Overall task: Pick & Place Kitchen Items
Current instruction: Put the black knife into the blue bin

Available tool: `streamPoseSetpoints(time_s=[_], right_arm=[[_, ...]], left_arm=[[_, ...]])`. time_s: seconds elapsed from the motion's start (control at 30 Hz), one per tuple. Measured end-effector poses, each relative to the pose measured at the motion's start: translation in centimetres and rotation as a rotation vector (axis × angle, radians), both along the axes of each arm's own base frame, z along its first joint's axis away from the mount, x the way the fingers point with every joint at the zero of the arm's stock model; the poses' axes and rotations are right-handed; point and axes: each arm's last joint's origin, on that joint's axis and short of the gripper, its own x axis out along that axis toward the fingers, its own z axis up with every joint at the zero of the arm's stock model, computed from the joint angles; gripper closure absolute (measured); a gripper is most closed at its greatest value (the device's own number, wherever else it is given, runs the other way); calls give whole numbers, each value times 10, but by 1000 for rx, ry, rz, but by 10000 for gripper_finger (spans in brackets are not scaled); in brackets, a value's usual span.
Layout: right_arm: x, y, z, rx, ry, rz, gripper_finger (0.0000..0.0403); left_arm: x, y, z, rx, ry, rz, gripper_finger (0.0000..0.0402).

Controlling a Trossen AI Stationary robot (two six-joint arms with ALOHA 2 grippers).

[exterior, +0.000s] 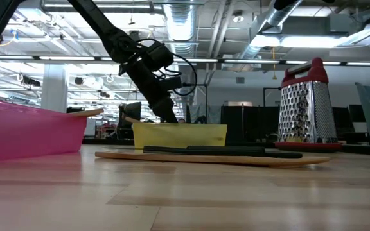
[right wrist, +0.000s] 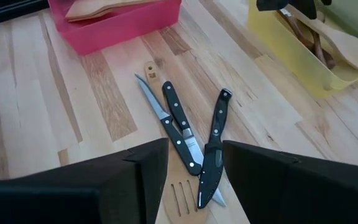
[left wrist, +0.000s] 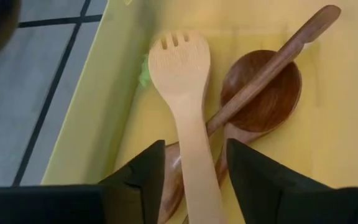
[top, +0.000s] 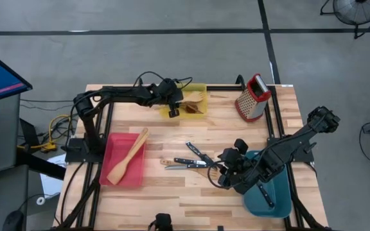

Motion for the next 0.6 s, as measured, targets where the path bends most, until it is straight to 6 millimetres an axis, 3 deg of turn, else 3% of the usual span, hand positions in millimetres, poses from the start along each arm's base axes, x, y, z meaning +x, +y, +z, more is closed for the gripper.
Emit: streamPoseSetpoints(time_s=[0.13,0.27,0.4,0.6], right_arm=[[0,0,0,1,-1,0,240],[0,0,0,3,-1,1,240],[0,0,0,3,0,1,240],[0,0,0,2,0,2,240]], left_arm=[[0,-3,7,10,-20,-8,219],[0,-22,41,9,-123,-68,182],[-7,-64,92,-35,-256,-230,153],[-35,-147,157,-89,-458,-478,140]])
